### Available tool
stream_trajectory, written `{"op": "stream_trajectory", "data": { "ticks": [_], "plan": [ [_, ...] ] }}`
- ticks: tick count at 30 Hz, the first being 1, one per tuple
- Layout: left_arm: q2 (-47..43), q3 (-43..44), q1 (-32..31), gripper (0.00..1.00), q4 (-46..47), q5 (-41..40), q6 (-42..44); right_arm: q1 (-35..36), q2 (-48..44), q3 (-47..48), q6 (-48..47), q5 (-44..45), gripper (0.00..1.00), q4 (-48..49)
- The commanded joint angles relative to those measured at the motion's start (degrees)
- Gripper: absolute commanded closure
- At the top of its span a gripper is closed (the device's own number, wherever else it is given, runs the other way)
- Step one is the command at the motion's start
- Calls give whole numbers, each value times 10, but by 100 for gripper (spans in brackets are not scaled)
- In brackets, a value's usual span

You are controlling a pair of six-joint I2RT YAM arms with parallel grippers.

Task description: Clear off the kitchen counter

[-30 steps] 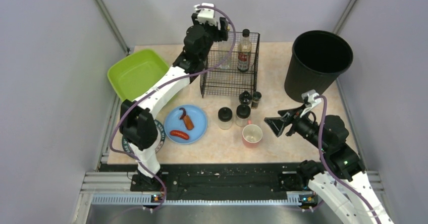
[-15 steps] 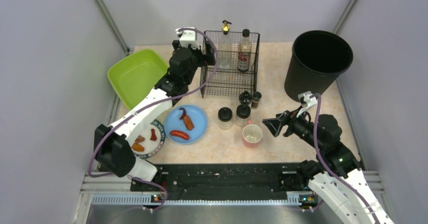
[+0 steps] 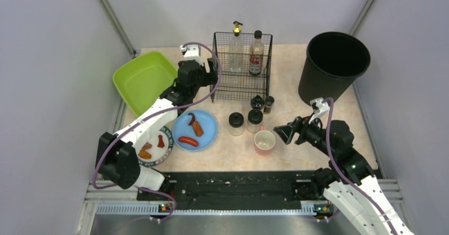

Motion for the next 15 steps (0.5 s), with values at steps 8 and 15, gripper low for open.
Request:
{"op": "stream_trajectory", "data": {
  "ticks": [8, 15],
  "plan": [
    [49, -36, 34, 18, 1, 90, -43, 8, -1, -3, 17, -7, 24, 28],
    [100, -14, 38, 22, 2, 106, -30, 7, -1, -4, 21, -6, 24, 28]
  ]
}}
